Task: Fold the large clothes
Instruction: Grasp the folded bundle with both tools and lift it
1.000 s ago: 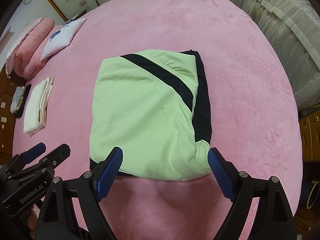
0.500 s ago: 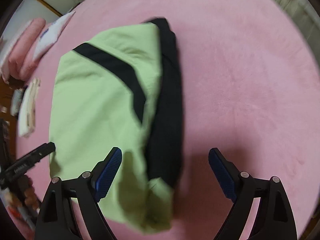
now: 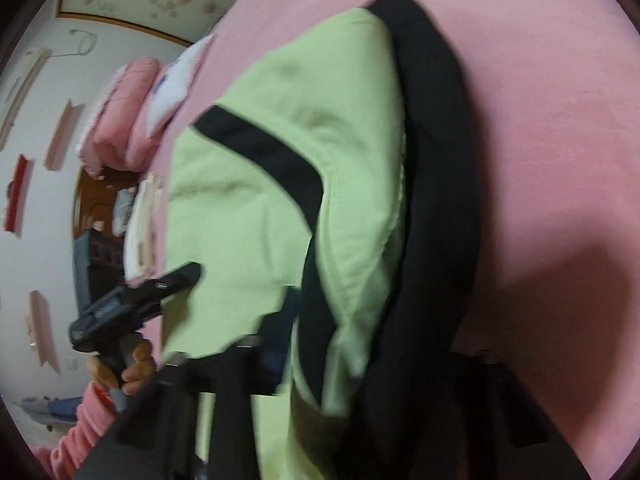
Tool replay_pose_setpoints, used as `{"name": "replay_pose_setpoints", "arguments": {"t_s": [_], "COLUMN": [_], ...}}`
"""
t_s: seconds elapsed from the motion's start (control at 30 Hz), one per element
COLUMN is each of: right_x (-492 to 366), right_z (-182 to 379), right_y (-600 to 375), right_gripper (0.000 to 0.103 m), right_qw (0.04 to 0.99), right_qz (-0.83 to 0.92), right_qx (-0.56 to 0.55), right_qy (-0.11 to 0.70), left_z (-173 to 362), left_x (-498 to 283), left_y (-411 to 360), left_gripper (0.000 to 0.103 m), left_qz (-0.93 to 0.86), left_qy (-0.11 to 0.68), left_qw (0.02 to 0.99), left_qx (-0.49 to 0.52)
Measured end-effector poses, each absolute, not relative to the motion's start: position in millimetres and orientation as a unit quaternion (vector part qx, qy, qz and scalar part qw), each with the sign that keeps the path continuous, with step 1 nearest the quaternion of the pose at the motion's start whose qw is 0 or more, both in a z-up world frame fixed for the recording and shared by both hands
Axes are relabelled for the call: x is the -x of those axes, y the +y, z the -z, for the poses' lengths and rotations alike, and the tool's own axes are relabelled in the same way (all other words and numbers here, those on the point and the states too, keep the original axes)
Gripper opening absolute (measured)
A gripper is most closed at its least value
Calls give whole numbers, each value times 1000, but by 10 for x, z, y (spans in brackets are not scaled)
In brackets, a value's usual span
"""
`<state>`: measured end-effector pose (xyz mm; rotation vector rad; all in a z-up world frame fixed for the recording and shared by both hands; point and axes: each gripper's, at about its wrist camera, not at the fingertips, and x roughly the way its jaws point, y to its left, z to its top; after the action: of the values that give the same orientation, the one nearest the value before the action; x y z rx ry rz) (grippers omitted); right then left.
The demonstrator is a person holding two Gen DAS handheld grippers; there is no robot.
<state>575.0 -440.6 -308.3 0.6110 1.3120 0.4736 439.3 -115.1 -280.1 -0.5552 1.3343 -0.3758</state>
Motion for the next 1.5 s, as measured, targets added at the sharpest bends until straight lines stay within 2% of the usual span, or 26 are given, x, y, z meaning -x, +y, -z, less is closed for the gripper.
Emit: {"name": "replay_pose_setpoints", "arguments": {"t_s": [0.03, 0.13, 0.33, 0.47, 0.63, 0.77, 0.9, 1.0, 1.17, 1.3, 1.5], "right_x": [-5752, -5750, -5787, -5885, -6207, -6517, -6927, -7157, -7194, -7234, -7251], "right_z": [3003, 2730, 2036, 1560, 1090, 943, 1002, 1196, 1750, 2176, 2504], "right_y": [-4348, -4180, -3431, -2641, -1141, 56, 1198, 1893, 2995, 3431, 3563], "right_gripper": [17, 14, 12, 12, 12, 12, 12, 12, 12, 11, 15], "right_qw": [732, 749, 777, 791, 801, 800, 789, 791, 814, 828, 836], "right_qz": [-216, -218, -195, -212, -270, -318, -359, -375, -359, -332, -317], "right_qx": [-264, -249, -161, -155, -157, -158, -156, -152, -112, -77, -42], "right_qy": [590, 574, 576, 553, 510, 484, 474, 458, 442, 445, 447], "left_z": [2774, 2654, 2072, 1505, 779, 446, 328, 426, 1028, 1576, 2053], "left_x": [-4377, -4335, -4243, -4295, -4484, -4625, -4825, -5033, -5371, -5598, -5605], "left_y": [-1113, -1050, -546, 339, 1903, 3067, 4018, 4667, 5483, 5600, 5479], "left_gripper": [29, 24, 22, 22, 22, 22, 23, 23, 23, 24, 35], "left_qz": [176, 189, 209, 207, 167, 107, 50, 11, -18, -29, -17], "left_qy": [601, 591, 559, 536, 500, 471, 450, 424, 429, 446, 429], "left_qw": [733, 736, 755, 776, 819, 851, 874, 893, 894, 886, 900], "left_qx": [265, 272, 272, 263, 227, 204, 179, 152, 129, 121, 77]}}
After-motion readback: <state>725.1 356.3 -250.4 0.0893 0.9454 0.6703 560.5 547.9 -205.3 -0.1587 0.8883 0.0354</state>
